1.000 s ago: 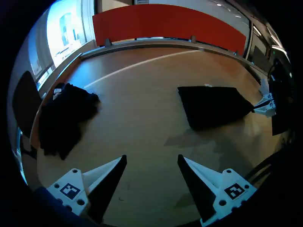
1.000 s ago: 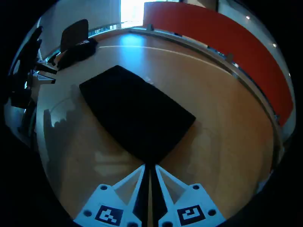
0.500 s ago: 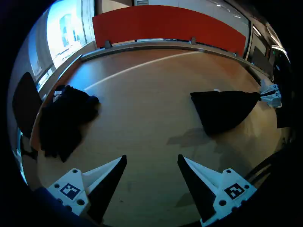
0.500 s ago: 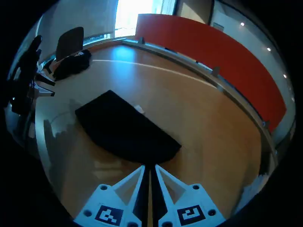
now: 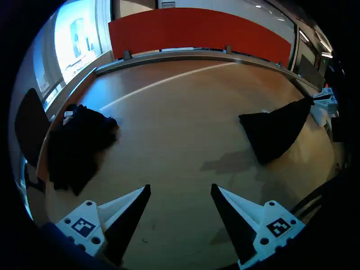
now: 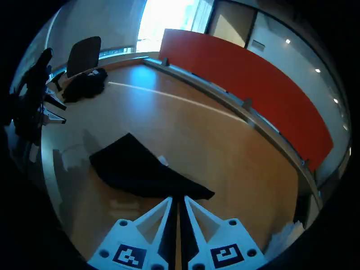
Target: Fold towel
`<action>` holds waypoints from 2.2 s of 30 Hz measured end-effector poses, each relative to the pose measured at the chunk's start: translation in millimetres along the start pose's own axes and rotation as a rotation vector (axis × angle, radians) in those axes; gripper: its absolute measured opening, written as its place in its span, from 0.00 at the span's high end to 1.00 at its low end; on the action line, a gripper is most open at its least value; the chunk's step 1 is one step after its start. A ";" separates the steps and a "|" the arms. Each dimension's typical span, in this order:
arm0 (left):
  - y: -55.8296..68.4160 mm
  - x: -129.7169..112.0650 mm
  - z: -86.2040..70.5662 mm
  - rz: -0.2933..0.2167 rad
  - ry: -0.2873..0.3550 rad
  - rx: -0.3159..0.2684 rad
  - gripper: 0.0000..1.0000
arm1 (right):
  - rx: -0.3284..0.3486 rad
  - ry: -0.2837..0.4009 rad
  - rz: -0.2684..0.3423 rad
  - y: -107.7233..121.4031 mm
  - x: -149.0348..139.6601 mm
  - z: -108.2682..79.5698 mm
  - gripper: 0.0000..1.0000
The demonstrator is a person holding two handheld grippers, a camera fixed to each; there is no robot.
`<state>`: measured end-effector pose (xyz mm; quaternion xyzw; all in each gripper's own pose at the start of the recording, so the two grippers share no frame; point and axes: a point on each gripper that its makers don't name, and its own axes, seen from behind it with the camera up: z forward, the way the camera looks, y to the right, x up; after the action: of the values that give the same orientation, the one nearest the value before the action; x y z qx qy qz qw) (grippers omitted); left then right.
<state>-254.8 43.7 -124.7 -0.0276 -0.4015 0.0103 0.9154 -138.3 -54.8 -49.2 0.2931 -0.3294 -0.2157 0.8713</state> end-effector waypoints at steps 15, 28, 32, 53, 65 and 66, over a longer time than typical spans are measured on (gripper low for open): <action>1.7 4.2 -1.9 0.000 0.009 0.001 0.00 | 0.053 0.039 -0.066 -23.2 30.8 8.7 0.92; -2.7 7.5 -5.8 -0.005 0.023 0.006 0.00 | 0.162 0.061 -0.154 -75.2 59.4 25.9 0.92; -4.5 7.7 -7.3 -0.004 0.026 0.008 0.00 | 0.193 0.055 -0.179 -92.0 60.2 31.3 0.92; -20.2 -0.6 -12.8 -0.022 0.021 0.027 0.00 | 0.309 -0.037 -0.149 -153.4 30.9 62.6 0.36; -19.0 -1.2 -13.0 -0.015 0.020 0.024 0.00 | 0.263 -0.050 -0.095 -132.1 14.2 57.8 0.30; -18.8 -1.0 -12.9 -0.015 0.020 0.024 0.00 | 0.260 -0.054 -0.092 -130.7 11.3 57.7 0.30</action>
<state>-246.0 24.3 -133.0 -0.0136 -0.3925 0.0081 0.9196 -194.8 -178.7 -94.2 0.4124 -0.3640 -0.2184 0.8061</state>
